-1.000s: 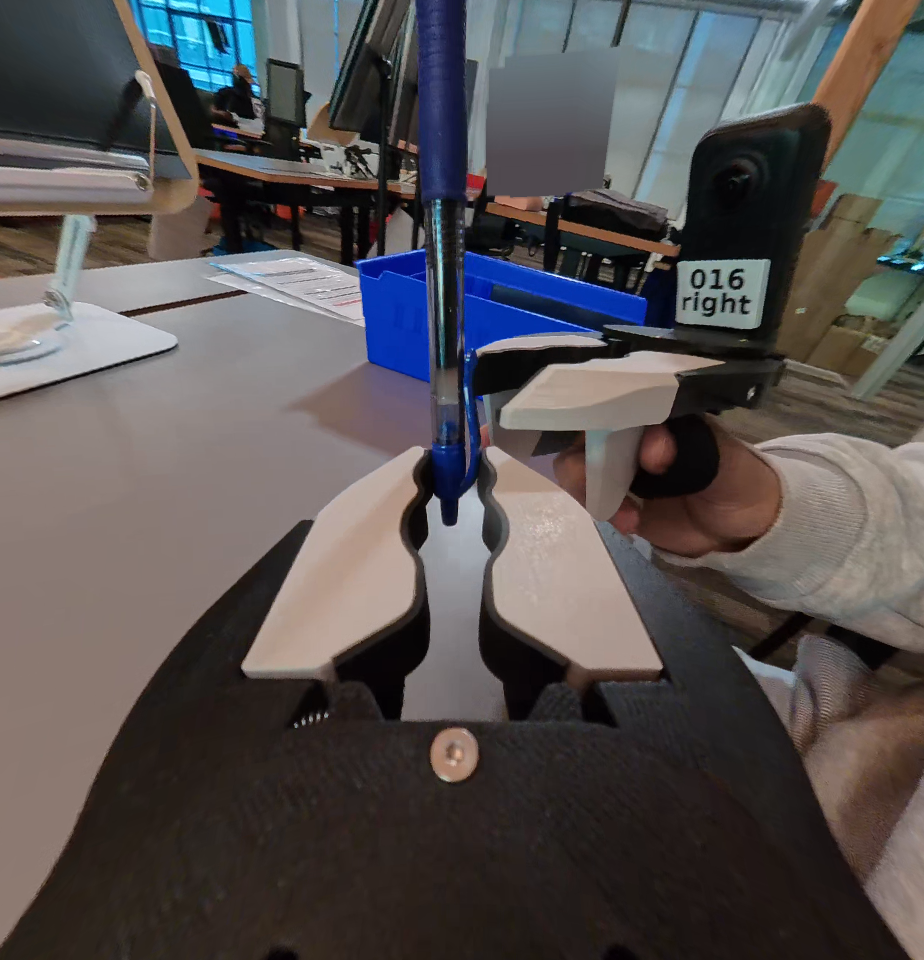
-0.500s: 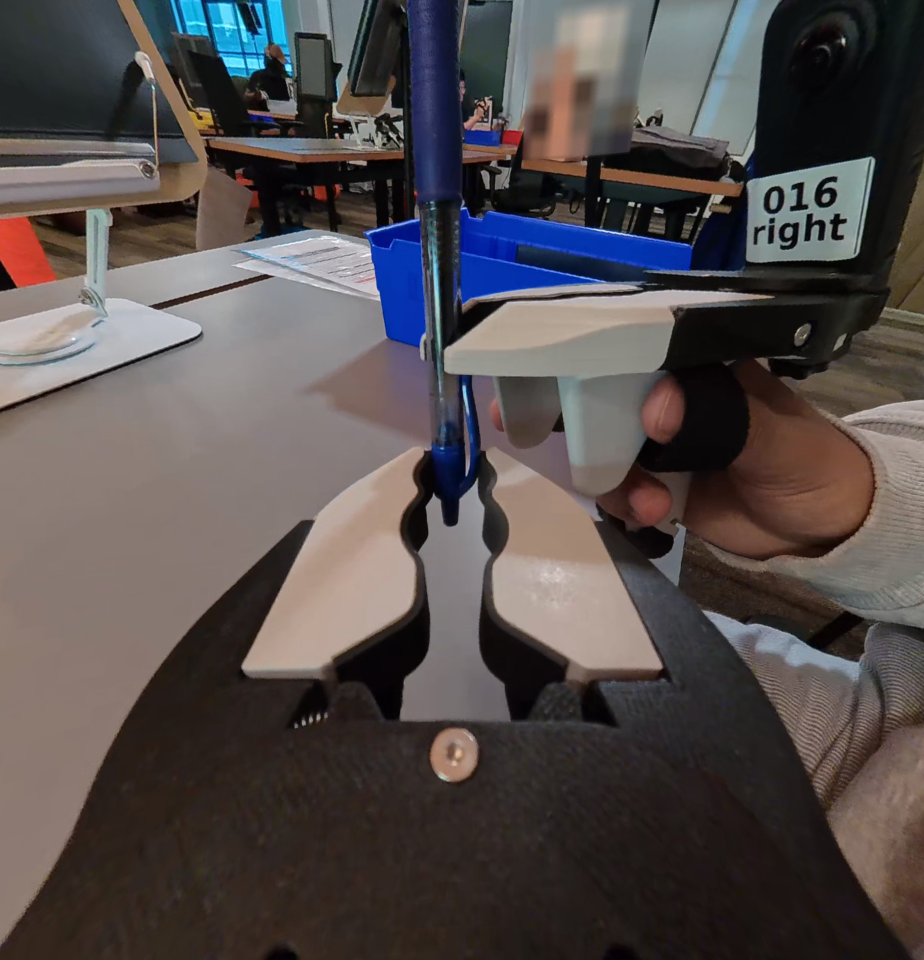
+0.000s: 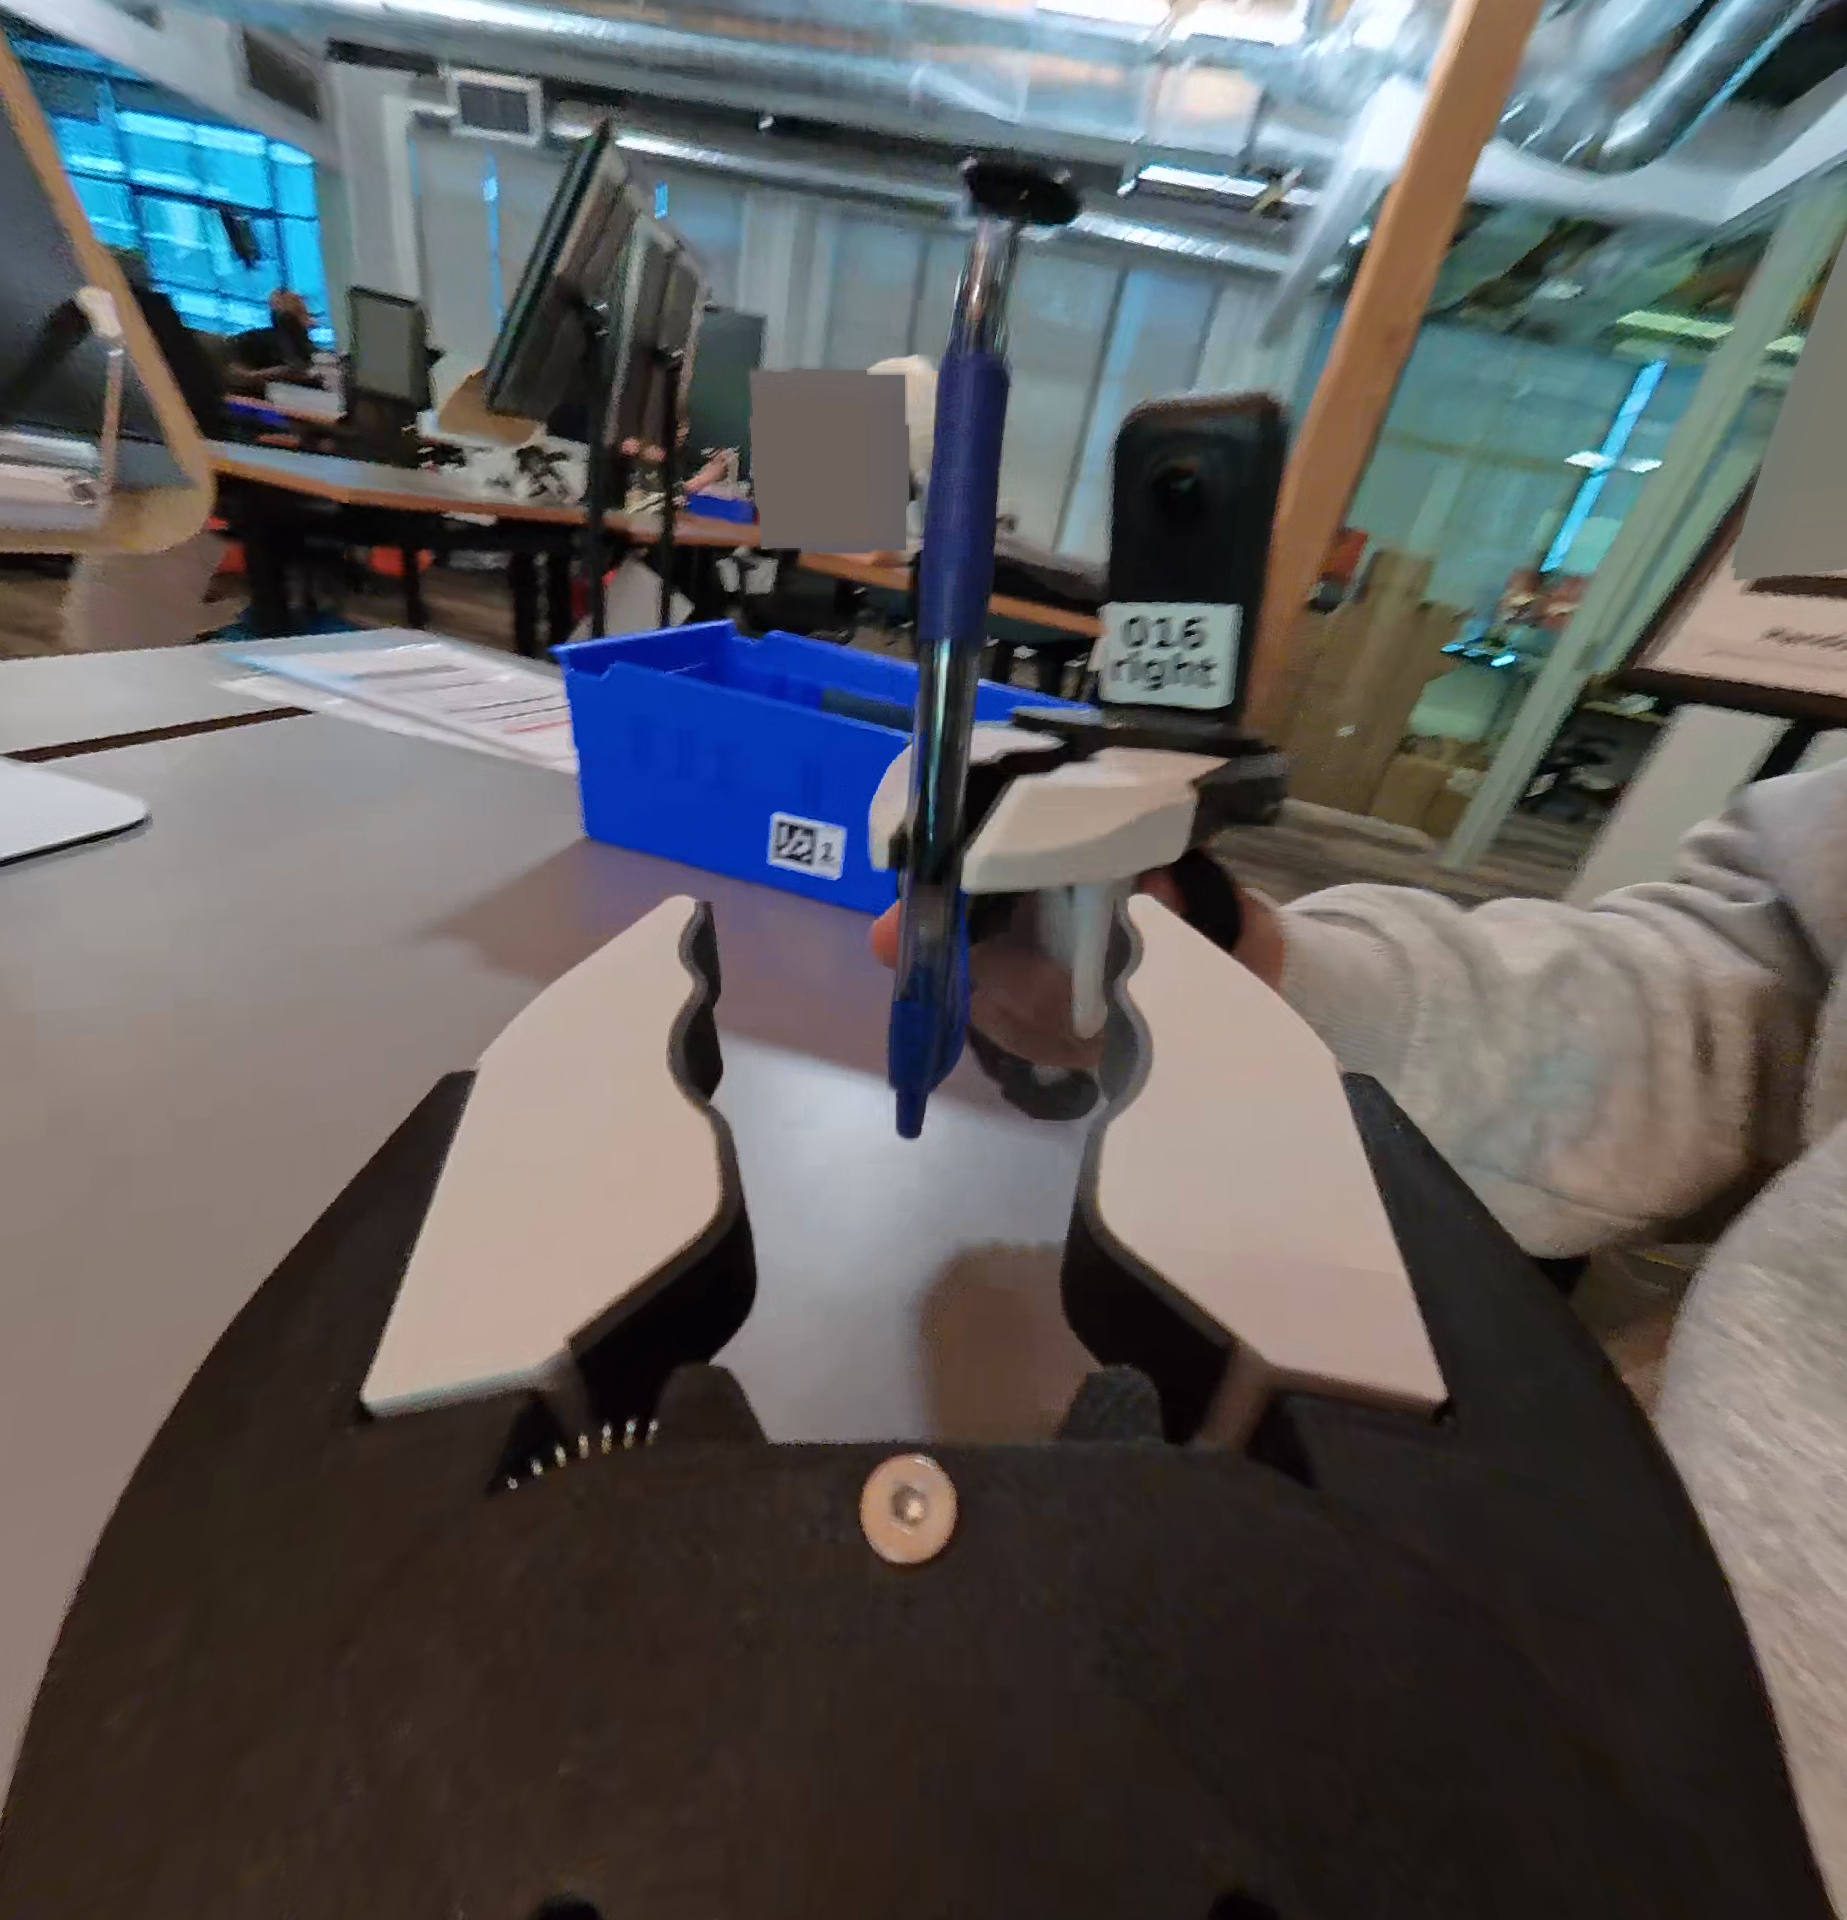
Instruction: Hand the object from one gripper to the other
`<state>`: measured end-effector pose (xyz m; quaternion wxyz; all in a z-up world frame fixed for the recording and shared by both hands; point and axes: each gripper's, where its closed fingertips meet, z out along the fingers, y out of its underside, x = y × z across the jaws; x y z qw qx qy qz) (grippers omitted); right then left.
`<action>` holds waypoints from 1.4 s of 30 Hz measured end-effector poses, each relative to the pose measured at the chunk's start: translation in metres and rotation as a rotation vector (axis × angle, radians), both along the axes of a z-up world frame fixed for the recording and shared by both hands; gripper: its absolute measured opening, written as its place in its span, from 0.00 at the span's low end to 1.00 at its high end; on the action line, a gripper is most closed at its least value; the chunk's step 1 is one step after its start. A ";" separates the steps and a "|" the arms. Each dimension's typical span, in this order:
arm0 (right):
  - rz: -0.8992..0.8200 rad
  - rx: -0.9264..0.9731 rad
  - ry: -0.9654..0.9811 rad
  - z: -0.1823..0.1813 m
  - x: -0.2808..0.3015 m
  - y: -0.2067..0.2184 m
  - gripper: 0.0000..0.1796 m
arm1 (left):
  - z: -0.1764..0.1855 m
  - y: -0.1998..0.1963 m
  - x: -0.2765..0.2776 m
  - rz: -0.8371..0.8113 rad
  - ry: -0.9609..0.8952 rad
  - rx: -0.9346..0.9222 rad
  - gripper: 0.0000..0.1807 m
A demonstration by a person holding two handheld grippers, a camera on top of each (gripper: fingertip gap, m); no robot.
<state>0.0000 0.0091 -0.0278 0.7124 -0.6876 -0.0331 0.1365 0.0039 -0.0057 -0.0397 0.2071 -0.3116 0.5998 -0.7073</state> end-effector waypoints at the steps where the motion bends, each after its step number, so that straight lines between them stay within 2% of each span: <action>1: 0.037 -0.015 -0.007 -0.003 -0.002 -0.001 0.06 | 0.003 -0.001 -0.004 -0.042 -0.003 -0.022 0.39; 6: 0.207 -0.057 0.049 -0.011 -0.017 -0.005 0.06 | 0.018 -0.004 -0.022 -0.258 0.038 -0.160 0.28; 14: 0.345 -0.110 0.051 -0.021 -0.042 -0.005 0.06 | 0.025 -0.008 -0.033 -0.365 0.059 -0.210 0.14; 16: 0.351 -0.114 0.047 -0.022 -0.044 -0.005 0.06 | 0.023 -0.010 -0.034 -0.371 0.063 -0.185 0.08; 22: 0.311 -0.091 0.055 -0.021 -0.038 -0.002 0.07 | 0.023 -0.006 -0.029 -0.323 0.056 -0.169 0.07; 27: 0.155 -0.042 0.078 -0.017 -0.012 0.005 0.29 | 0.024 0.006 -0.021 -0.241 0.044 -0.176 0.06; 31: 0.032 -0.008 0.097 -0.014 0.009 0.007 0.38 | 0.022 0.024 -0.010 -0.126 0.035 -0.172 0.06; 34: -0.024 -0.069 0.088 -0.026 0.014 0.013 0.39 | 0.025 0.035 -0.006 -0.065 0.025 -0.183 0.06; 36: -0.022 -0.123 0.070 -0.035 0.007 0.018 0.36 | 0.026 0.038 -0.004 -0.048 0.028 -0.187 0.06; 42: 0.067 -0.198 0.073 -0.050 -0.021 0.031 0.26 | 0.025 0.033 -0.004 -0.038 0.027 -0.155 0.06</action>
